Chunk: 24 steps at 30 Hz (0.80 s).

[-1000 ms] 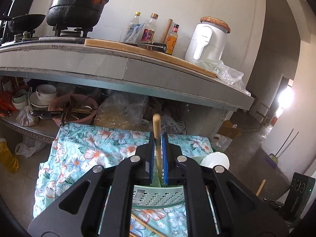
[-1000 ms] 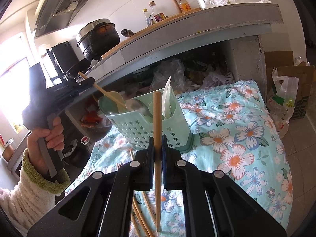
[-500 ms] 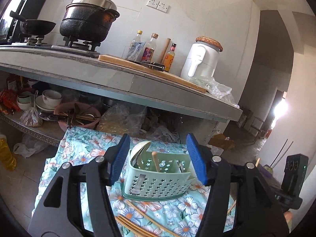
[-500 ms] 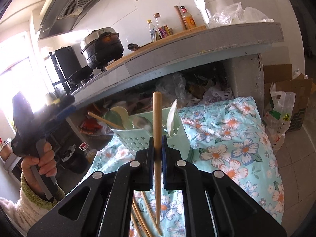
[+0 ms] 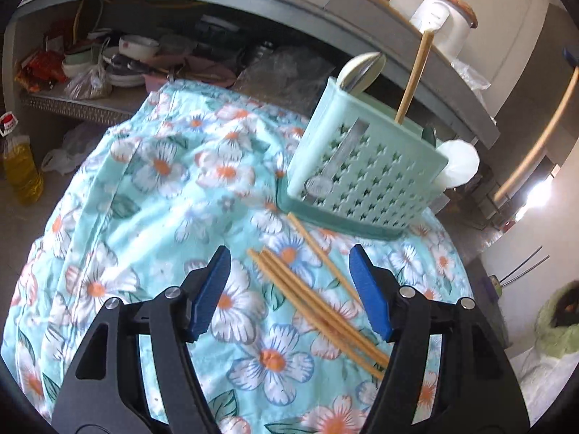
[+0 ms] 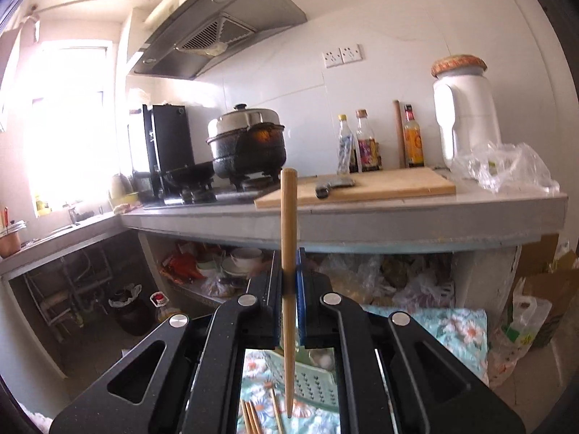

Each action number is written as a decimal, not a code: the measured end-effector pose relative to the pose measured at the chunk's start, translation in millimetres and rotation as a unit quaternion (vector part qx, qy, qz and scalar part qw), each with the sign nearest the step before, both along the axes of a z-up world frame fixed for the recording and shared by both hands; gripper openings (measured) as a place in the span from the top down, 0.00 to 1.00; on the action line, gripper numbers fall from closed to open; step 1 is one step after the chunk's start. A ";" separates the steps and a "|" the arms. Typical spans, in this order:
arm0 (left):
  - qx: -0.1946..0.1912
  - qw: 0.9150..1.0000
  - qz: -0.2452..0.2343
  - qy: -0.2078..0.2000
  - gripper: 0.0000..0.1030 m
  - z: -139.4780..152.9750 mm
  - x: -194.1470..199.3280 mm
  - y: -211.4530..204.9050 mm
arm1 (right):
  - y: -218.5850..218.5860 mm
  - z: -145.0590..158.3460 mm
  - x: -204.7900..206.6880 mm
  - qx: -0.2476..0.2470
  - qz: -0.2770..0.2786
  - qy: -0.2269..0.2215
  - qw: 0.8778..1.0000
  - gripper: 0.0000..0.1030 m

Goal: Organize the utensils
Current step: 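Lower the right tool's chopstick into the holder and open while the left tool returns to the chopsticks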

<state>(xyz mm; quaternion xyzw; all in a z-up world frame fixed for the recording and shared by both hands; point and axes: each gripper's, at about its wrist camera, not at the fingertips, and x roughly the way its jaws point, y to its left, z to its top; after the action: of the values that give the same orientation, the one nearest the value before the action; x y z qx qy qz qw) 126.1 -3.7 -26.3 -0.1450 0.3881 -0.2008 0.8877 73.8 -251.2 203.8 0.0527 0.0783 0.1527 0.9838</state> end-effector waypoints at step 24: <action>-0.008 0.998 -0.027 0.048 0.34 -41.0 -16.7 -3.8 | -0.6 -94.9 153.8 0.008 -0.038 0.179 0.983 0.71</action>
<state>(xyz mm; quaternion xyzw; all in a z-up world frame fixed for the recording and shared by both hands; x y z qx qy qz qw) 109.4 -7.5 -67.3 -0.1512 0.4322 -0.2202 0.8613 227.7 -251.7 108.9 0.0904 0.2500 0.1039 0.9584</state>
